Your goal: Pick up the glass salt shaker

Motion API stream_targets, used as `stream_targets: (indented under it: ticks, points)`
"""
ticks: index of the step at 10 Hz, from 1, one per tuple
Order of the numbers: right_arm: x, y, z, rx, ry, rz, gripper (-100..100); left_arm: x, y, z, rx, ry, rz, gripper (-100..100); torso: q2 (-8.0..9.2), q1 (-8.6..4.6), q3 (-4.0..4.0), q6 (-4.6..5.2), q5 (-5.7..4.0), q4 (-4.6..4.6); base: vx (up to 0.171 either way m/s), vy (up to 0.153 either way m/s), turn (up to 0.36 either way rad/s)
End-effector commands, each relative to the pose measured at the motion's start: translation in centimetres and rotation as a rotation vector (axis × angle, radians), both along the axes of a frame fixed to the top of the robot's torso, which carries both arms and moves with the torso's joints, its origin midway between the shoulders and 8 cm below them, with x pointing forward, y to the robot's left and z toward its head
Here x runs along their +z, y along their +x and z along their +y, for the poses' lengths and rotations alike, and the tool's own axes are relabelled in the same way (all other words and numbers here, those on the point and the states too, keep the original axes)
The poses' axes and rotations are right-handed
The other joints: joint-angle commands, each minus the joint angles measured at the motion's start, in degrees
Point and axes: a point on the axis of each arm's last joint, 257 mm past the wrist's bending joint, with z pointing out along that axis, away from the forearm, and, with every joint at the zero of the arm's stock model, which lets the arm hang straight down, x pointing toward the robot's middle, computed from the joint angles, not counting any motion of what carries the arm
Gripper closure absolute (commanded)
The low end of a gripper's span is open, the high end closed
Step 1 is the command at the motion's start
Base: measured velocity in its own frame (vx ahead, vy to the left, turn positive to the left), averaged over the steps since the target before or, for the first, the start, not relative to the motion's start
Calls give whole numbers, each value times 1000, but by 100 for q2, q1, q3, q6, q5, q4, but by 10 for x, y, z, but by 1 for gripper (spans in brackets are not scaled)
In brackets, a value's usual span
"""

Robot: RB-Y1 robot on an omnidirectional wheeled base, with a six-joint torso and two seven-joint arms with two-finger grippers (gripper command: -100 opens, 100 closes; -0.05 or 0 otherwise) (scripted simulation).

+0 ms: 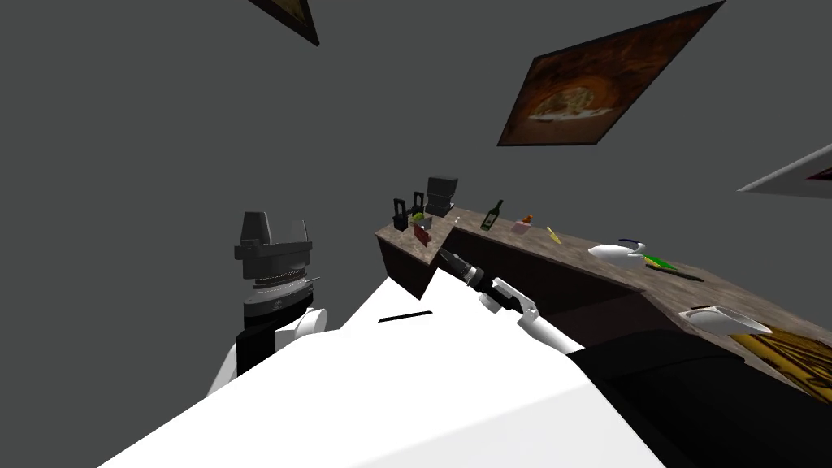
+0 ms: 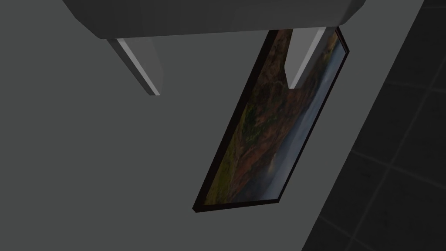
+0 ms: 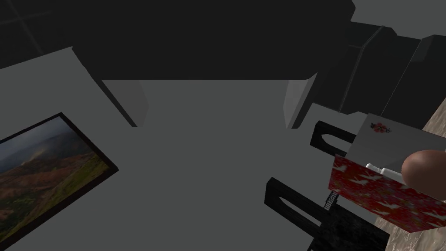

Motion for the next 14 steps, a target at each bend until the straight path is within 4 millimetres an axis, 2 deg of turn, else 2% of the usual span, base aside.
stream_targets:
  ticks: [1,2,3,5,6,7,8,9,10,11,12,13,14]
  points:
    - [-20,0,-6,19,-66,35,-100,0,0,0,0,0,0,0,0,0,0,0,0,0,-4,-6,242]
    - [-21,-1,-10,29,-96,38,-100,0,0,0,0,0,0,0,-2,2,-1,-5,0,0,-1,-8,109]
    - [-39,-3,-16,41,-144,69,-100,0,0,0,0,0,0,0,-2,2,-1,1,0,0,4,-2,196]
    - [-41,-4,-22,53,-182,73,-100,0,0,0,0,0,0,0,-5,3,-3,1,1,-1,3,-2,64]
    - [-58,-8,-32,68,-242,105,-100,0,0,0,0,0,0,0,-4,4,-2,2,0,-1,7,2,203]
    - [-59,-8,-35,74,-263,107,-100,0,0,0,0,0,0,0,-6,6,-3,-4,1,-1,10,-3,159]
    - [-76,-12,-46,88,-318,139,-100,0,0,0,0,0,0,0,-7,5,-4,0,1,-1,18,0,256]
    - [-76,-13,-51,94,-344,142,-100,0,0,0,0,0,0,0,-10,5,-6,-4,1,-2,18,-3,129]
    - [-92,-18,-63,108,-398,174,-100,0,0,0,0,0,0,0,-10,5,-6,2,1,-2,27,9,217]
    - [-92,-19,-68,114,-424,177,-100,0,0,0,0,0,0,0,-14,7,-8,-3,1,-3,23,1,129]
    - [-107,-25,-82,126,-478,209,-100,0,0,0,0,0,0,0,-13,7,-7,2,1,-3,28,7,238]
    - [-106,-25,-87,131,-502,211,-100,0,0,0,0,0,0,0,-15,8,-9,-3,1,-3,29,1,127]
    - [-120,-31,-102,143,-554,243,-100,0,0,0,0,0,0,0,-15,7,-9,2,2,-3,42,4,226]
